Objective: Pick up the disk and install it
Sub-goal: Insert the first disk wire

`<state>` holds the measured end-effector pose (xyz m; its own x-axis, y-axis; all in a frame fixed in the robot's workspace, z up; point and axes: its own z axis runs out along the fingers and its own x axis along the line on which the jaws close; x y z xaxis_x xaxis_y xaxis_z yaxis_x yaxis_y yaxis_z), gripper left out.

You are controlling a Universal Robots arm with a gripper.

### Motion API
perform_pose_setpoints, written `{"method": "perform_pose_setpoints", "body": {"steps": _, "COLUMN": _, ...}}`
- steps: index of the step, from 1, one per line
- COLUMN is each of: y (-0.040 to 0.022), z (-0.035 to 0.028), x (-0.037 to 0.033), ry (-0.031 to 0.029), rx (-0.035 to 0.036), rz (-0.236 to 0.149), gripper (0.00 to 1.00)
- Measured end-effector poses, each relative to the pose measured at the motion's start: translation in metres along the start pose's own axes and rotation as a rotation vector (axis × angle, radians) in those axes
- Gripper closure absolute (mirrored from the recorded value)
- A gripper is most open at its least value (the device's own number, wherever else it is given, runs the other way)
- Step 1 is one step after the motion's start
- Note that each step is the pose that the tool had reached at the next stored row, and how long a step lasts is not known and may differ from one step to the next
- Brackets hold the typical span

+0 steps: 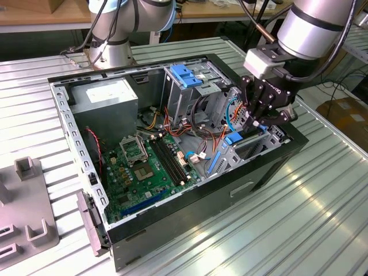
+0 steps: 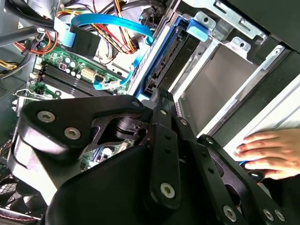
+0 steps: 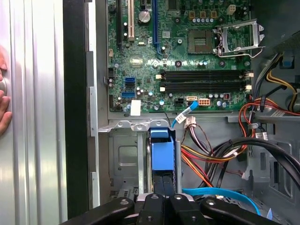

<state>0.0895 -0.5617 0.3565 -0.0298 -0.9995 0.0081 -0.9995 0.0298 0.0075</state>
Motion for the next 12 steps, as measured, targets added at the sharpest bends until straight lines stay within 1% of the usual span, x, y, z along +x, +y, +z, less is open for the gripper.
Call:
{"method": "perform_pose_setpoints", "body": {"steps": 2, "y": 0.0000, "z": -0.0017, "x": 0.0000, "ry": 0.0026, "rx": 0.0003, "rz": -0.008, "gripper": 0.89}}
{"method": "perform_pose_setpoints", "body": {"steps": 3, "y": -0.0001, "z": -0.0033, "x": 0.0000, "ry": 0.0026, "rx": 0.0013, "rz": -0.011, "gripper": 0.89}}
{"method": "perform_pose_setpoints", "body": {"steps": 5, "y": 0.0000, "z": -0.0084, "x": 0.0001, "ry": 0.0035, "rx": 0.0037, "rz": -0.017, "gripper": 0.89}}
{"method": "perform_pose_setpoints", "body": {"steps": 6, "y": 0.0000, "z": -0.0123, "x": 0.0001, "ry": 0.0037, "rx": 0.0054, "rz": -0.019, "gripper": 0.89}}
{"method": "perform_pose_setpoints", "body": {"steps": 8, "y": 0.0000, "z": -0.0149, "x": 0.0001, "ry": 0.0068, "rx": 0.0056, "rz": -0.020, "gripper": 0.89}}
{"method": "perform_pose_setpoints", "body": {"steps": 9, "y": 0.0001, "z": -0.0167, "x": 0.0001, "ry": 0.0077, "rx": 0.0059, "rz": -0.031, "gripper": 0.89}}
{"method": "perform_pose_setpoints", "body": {"steps": 12, "y": 0.0001, "z": -0.0168, "x": 0.0001, "ry": 0.0082, "rx": 0.0068, "rz": -0.111, "gripper": 0.89}}
